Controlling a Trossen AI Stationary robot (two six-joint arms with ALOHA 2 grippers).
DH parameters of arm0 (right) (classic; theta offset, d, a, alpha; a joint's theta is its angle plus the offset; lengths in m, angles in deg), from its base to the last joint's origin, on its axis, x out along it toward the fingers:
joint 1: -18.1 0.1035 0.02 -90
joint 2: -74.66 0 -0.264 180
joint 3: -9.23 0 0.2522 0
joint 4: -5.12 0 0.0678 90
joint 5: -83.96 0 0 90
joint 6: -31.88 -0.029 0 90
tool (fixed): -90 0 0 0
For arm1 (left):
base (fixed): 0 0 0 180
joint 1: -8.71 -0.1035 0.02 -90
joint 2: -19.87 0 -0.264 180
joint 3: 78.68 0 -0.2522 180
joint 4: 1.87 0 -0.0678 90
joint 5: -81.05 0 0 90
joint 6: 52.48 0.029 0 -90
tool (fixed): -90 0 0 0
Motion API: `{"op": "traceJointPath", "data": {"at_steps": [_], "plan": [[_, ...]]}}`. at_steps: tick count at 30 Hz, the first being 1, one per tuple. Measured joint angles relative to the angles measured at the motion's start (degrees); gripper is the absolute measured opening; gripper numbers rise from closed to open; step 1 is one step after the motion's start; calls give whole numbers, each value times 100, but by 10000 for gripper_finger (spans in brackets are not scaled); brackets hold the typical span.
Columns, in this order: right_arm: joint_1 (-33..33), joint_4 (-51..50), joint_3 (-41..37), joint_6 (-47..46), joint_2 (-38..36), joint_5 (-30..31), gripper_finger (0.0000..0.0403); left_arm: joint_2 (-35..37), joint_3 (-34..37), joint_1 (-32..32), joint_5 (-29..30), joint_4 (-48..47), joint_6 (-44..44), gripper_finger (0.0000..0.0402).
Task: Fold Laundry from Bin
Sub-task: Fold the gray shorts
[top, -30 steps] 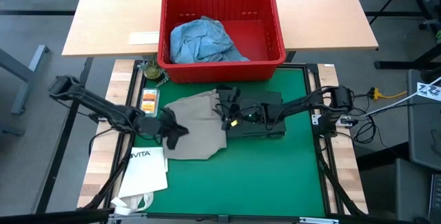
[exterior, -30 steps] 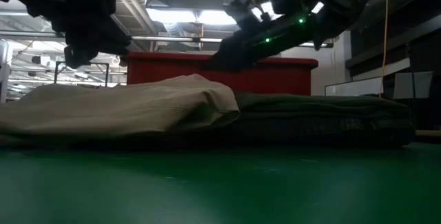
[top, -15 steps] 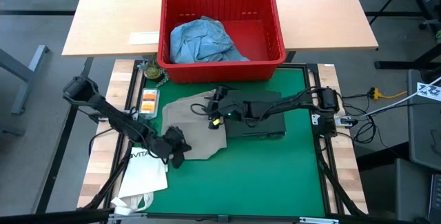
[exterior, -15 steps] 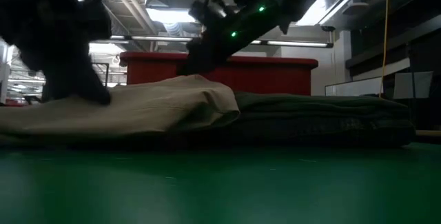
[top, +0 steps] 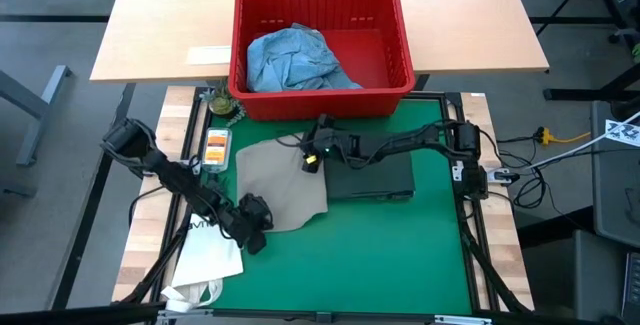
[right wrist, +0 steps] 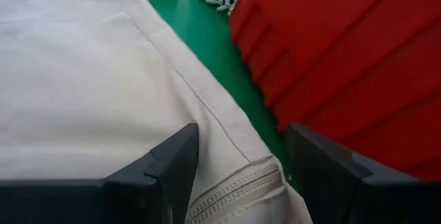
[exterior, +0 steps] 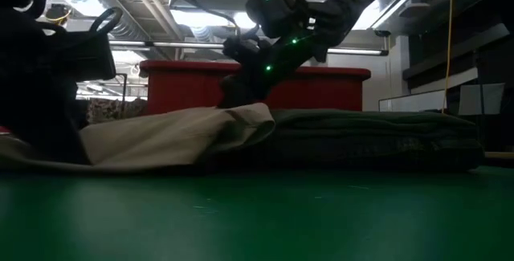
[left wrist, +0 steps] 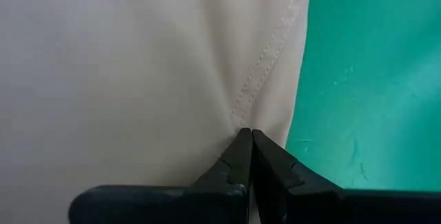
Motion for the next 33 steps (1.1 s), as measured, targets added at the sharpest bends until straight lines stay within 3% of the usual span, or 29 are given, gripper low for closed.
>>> {"op": "traceJointPath", "data": {"at_steps": [11, 20, 26, 33], "plan": [[-22, 279, -4, 270, -35, -392, 221, 62, 18, 56, -206, 352, 165, 3], [250, 439, 9, 627, -355, -437, 221, 725, 18, 61, -163, 385, 348, 3], [628, 230, 9, 644, -735, -744, 221, 1295, 18, 46, 588, 392, 659, 3], [1485, -228, 11, 653, -898, -1000, 221, 1807, 16, -247, 2284, 254, 792, 2]]}}
